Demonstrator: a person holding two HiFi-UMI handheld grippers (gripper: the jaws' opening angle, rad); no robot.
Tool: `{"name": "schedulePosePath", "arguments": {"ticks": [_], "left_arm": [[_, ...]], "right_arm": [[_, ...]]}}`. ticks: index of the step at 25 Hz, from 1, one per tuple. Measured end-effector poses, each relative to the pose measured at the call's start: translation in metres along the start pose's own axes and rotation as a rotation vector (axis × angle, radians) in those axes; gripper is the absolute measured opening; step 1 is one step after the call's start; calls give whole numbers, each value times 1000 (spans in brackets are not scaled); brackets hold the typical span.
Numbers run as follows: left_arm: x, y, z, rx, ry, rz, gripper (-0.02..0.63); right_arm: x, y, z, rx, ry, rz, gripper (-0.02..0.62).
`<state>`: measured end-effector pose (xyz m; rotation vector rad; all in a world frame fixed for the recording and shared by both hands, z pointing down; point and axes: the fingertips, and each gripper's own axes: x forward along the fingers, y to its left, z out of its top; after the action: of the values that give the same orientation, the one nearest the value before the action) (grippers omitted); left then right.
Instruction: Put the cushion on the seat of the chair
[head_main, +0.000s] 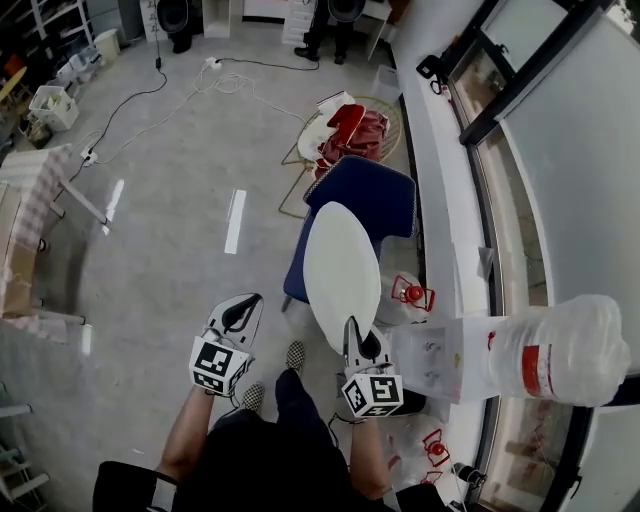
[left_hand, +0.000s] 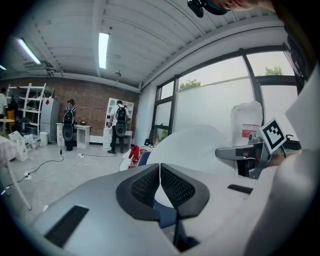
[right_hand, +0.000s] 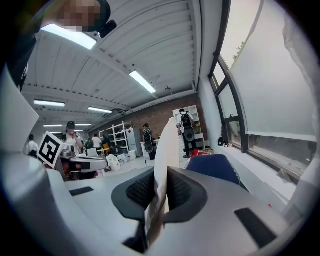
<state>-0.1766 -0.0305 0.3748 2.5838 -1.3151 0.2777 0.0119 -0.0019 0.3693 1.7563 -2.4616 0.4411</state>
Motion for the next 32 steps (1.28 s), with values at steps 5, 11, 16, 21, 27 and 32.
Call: {"name": "schedulePosePath", "arguments": {"ticks": [5, 11, 16, 21, 27, 32], "left_arm": [[39, 16, -24, -34, 53, 18, 23], [79, 28, -56, -38, 100, 30, 23], [102, 42, -84, -66, 158, 49, 23], [118, 54, -107, -98, 198, 70, 23], [137, 66, -132, -84, 234, 93, 23], [145, 74, -148, -121, 254, 112, 23]], "right_arm": [[39, -21, -23, 24, 64, 22, 49], [83, -51, -58, 59, 129, 41, 49], [117, -68, -85, 82, 178, 57, 49], [145, -77, -114, 102, 224, 75, 49], [179, -84, -149, 106, 273, 107, 49], [199, -85, -177, 123, 314, 129, 49]]}}
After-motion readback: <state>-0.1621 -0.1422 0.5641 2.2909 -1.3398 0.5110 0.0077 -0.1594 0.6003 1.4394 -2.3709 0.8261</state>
